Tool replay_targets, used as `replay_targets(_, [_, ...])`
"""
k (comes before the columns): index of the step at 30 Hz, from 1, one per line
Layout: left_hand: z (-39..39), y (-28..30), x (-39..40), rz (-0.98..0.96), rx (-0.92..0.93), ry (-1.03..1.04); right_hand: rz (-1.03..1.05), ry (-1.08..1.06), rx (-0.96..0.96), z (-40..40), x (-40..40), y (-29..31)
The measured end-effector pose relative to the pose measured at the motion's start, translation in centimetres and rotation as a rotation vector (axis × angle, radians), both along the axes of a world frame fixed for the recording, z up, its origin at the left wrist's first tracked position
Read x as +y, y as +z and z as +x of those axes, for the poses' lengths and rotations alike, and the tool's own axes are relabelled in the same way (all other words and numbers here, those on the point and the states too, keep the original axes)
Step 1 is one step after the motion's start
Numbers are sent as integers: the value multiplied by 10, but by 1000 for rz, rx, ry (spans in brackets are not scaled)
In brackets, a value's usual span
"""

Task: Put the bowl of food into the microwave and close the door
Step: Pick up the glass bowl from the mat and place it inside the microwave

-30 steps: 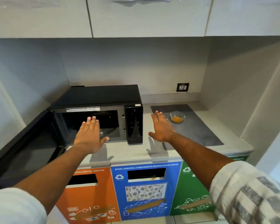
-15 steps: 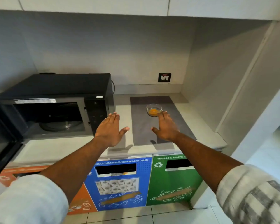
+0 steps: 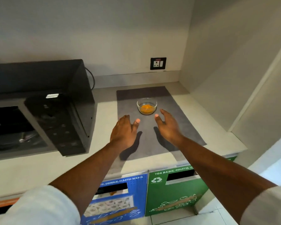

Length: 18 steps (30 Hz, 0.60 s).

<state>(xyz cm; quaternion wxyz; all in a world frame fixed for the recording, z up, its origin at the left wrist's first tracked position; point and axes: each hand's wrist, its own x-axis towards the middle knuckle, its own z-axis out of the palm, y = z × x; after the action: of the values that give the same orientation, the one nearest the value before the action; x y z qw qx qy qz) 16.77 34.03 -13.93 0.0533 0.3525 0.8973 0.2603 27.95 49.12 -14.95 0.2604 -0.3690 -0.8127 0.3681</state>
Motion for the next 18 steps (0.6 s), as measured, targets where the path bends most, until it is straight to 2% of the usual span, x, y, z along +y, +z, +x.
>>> replay_targets(6, [-57, -32, 77, 214, -175, 31, -211, -31, 128, -55, 64, -32])
replay_targets(10, [-89, -62, 113, 344, -245, 84, -478, -83, 360, -92, 99, -63])
replay_targets(13, [-105, -77, 141, 465, -302, 131, -581, -119, 468, -116, 126, -80])
replay_targets(18, [-135, -79, 190, 771, -657, 269, -633, -120, 567, -153, 162, -85])
